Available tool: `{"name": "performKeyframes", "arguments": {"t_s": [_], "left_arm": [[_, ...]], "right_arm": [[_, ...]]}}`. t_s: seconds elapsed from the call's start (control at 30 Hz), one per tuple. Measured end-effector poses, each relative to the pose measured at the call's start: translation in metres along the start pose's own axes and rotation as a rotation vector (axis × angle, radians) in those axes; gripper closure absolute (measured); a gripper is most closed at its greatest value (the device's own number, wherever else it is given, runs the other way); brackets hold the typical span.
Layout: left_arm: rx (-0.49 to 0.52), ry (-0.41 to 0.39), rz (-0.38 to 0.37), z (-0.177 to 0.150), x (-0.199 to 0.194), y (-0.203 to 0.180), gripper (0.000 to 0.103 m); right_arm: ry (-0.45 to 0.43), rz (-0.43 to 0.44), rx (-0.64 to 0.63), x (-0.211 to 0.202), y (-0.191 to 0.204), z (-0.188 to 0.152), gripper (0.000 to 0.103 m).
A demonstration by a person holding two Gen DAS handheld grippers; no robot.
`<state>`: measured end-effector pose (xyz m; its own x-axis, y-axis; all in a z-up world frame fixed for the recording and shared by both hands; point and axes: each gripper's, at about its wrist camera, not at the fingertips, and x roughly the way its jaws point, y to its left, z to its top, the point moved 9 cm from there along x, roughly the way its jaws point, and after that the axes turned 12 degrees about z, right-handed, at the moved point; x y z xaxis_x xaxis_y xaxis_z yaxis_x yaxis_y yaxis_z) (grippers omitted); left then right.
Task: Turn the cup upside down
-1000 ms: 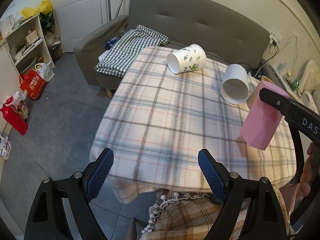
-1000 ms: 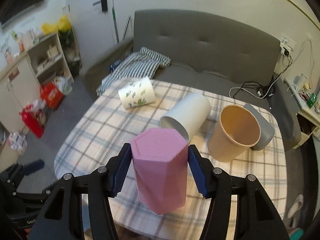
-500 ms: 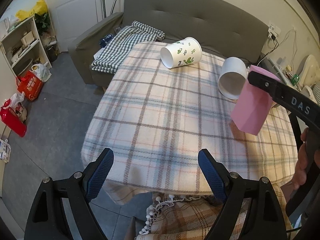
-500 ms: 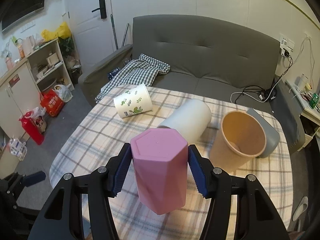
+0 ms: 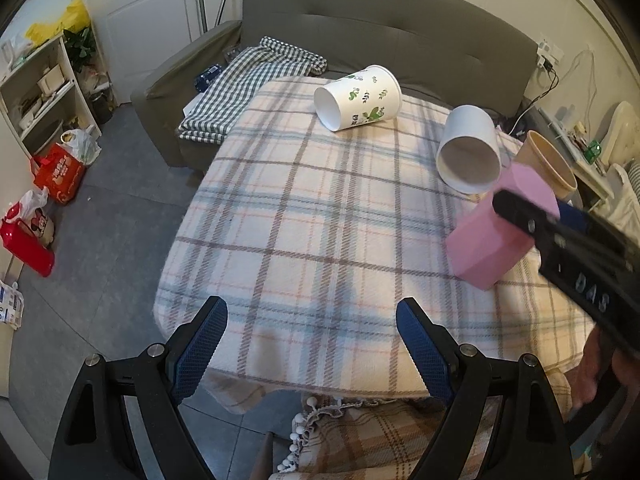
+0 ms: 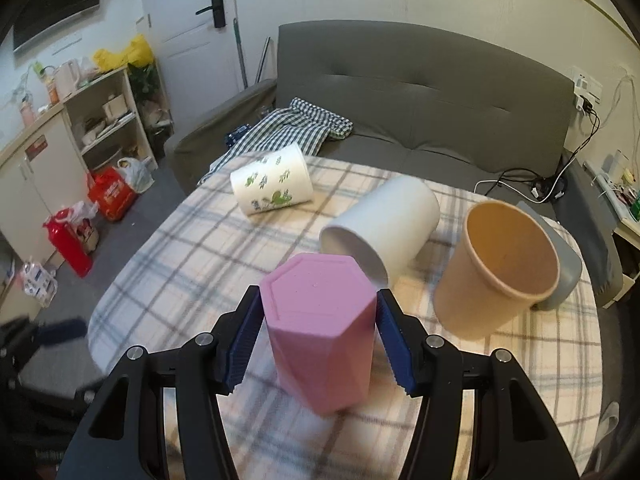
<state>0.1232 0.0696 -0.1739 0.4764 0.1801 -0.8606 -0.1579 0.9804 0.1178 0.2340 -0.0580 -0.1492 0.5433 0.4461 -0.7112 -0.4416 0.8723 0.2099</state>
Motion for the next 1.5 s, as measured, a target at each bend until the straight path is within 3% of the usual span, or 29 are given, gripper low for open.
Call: {"name": "performKeyframes", "arguments": {"t_s": [0.23,0.27,0.3,0.37,0.7,0.97,1.03,1.1,1.17,1.5], "left_arm": [[0.011,-0.031,0.010,0.002,-0.014,-0.006,0.014],[0.010,-0.039,0.015,0.003,-0.018,-0.005,0.014],[0.008,-0.045,0.016,0.004,-0.022,-0.005,0.014],[-0.002,-0.065,0.014,0.007,-0.032,-0.003,0.014],[-0.032,-0.213,-0.010,0.011,-0.096,-0.007,0.014],[-0.051,-0.391,-0.011,0.002,-0.142,-0.018,0.014],[-0.045,-0.452,0.010,0.001,-0.152,-0.022,0.012],[-0.035,-0.501,0.036,-0.002,-0.160,-0.026,0.003],[-0.028,-0.550,0.066,-0.006,-0.167,-0.028,0.002],[-0.012,-0.573,0.094,-0.014,-0.174,-0.035,0.002]], "right_arm": [[0.010,0.007,0.033,-0.010,-0.004,-0.007,0.046],[0.013,0.006,0.042,-0.010,-0.004,-0.006,0.044],[0.013,0.010,0.051,-0.012,-0.005,-0.006,0.033],[-0.008,0.013,0.064,-0.020,-0.004,-0.003,0.023],[-0.144,-0.021,0.029,-0.101,0.006,0.017,0.023],[-0.212,-0.113,0.004,-0.166,0.001,-0.013,0.022],[-0.223,-0.128,0.009,-0.176,-0.003,-0.025,0.017],[-0.250,-0.143,0.034,-0.184,-0.008,-0.035,0.003],[-0.270,-0.144,0.061,-0.192,-0.012,-0.044,0.000],[-0.274,-0.166,0.085,-0.201,-0.025,-0.060,0.000]]}}
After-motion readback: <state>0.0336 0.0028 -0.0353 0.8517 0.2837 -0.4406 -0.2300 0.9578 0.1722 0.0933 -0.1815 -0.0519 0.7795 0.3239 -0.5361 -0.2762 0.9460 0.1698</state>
